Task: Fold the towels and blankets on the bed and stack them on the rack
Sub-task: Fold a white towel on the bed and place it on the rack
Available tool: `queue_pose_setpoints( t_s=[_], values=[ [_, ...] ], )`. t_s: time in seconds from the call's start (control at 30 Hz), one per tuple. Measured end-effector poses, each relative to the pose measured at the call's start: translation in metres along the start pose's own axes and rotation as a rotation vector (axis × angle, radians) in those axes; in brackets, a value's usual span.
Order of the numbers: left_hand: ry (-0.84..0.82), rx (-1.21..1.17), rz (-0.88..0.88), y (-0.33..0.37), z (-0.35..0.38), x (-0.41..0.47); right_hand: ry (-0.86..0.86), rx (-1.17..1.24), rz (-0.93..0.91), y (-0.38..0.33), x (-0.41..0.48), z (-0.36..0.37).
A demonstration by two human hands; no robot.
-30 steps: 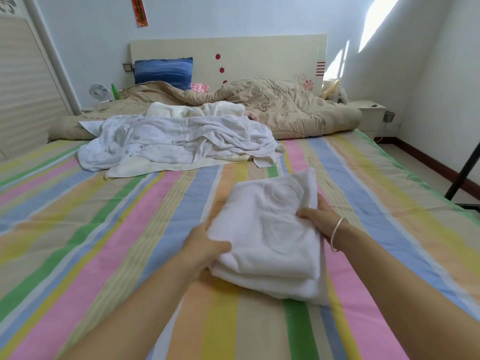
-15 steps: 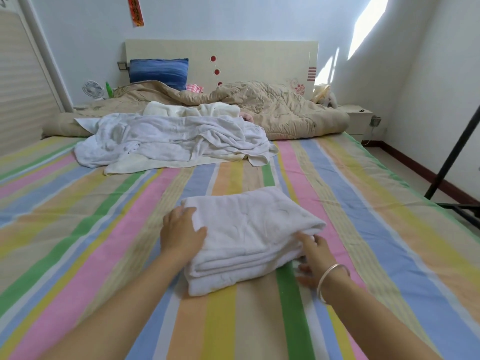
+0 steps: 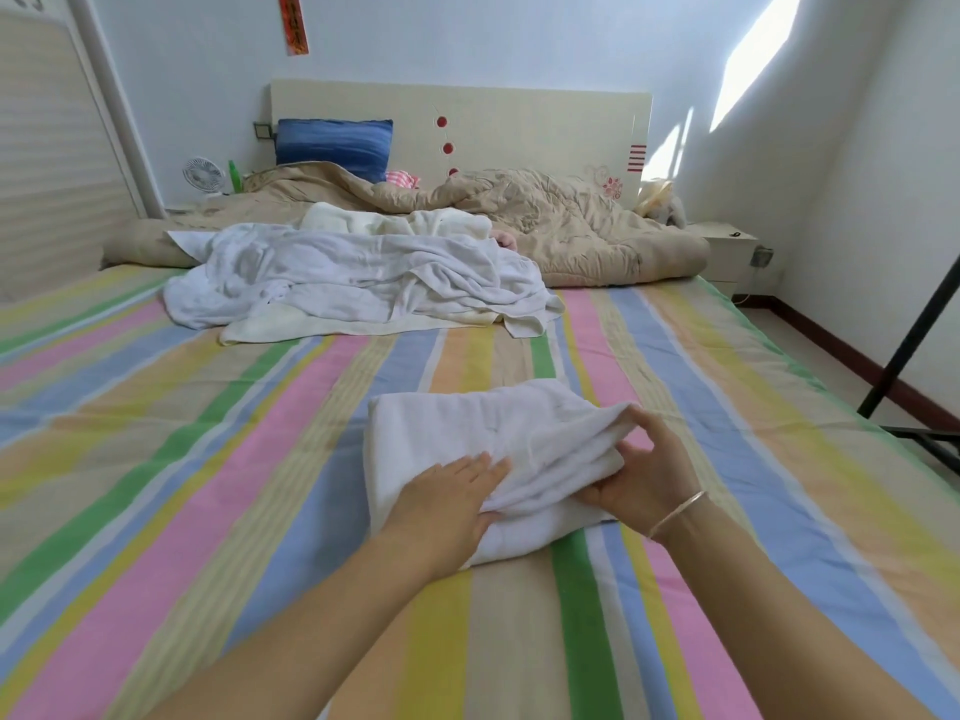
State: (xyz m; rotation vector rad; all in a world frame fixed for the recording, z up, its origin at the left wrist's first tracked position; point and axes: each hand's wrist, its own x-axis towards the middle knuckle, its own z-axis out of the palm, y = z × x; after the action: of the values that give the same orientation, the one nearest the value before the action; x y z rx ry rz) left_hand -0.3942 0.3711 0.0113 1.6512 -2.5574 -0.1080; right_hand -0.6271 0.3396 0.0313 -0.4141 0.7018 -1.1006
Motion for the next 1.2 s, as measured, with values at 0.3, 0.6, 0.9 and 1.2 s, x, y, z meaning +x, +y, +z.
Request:
queue_pose_setpoints(
  t_s=[0.3,0.6,0.9,1.2],
  values=[
    [0.45,-0.216,-0.103,0.006,-0.001,-0.003,0.086,-0.003,-0.255,-0.033,0.02,0.055],
    [-0.055,-0.084,-0.069,0.019,0.013,-0.005,0.782,-0.756,-0.48,-0.014,0.028,-0.018],
    [0.298,-0.568,-0.723,-0.044,-0.01,-0.017,0.531,-1.47,-0.241,0.001,0.043,-0.022],
    [-0.132,-1.516,-0.931,-0.058,-0.001,-0.039,0.495,-1.109,0.093,-0.011,0.038,-0.033]
  ],
)
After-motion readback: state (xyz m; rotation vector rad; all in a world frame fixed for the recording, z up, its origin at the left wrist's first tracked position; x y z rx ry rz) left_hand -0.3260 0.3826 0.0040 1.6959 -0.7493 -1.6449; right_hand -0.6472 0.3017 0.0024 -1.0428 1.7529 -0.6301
